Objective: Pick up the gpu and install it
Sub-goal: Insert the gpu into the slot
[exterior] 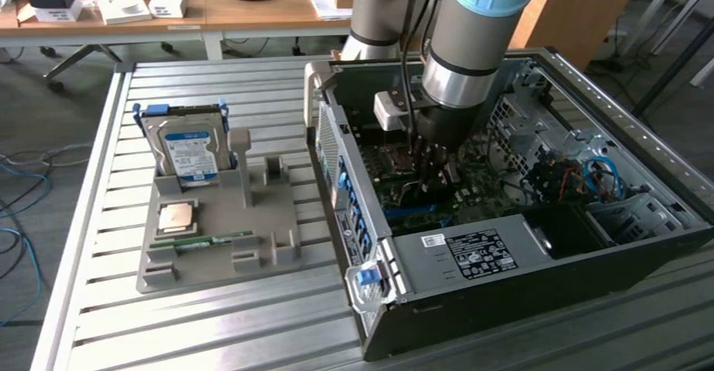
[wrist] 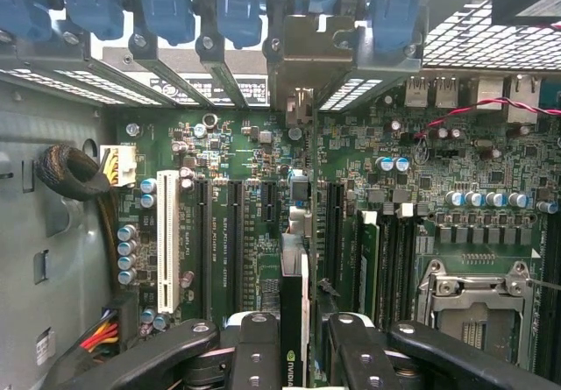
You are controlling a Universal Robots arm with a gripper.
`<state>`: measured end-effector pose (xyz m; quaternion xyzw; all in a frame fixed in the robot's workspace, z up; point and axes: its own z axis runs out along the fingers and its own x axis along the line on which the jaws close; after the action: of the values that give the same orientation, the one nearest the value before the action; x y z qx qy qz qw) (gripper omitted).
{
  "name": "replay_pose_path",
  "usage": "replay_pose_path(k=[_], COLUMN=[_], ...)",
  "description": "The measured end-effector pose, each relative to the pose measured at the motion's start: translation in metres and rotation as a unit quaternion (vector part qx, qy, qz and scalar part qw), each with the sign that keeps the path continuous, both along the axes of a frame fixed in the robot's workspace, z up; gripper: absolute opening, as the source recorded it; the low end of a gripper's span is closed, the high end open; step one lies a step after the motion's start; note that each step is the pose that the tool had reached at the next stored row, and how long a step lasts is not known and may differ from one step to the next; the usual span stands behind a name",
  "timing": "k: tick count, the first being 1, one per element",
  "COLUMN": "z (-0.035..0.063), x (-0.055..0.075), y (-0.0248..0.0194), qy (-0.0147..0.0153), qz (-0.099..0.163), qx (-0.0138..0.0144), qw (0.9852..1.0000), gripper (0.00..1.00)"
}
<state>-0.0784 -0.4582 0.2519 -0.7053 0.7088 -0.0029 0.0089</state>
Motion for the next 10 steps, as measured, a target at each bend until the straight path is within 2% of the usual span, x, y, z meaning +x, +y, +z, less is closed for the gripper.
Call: replay_pose_path(k=[10], z=[-0.0009], x=[0.0000], y=[0.0000], qy=[0.0000], qz=[0.000], qx=[0.0000], qw=[1.0000], gripper=[0.26])
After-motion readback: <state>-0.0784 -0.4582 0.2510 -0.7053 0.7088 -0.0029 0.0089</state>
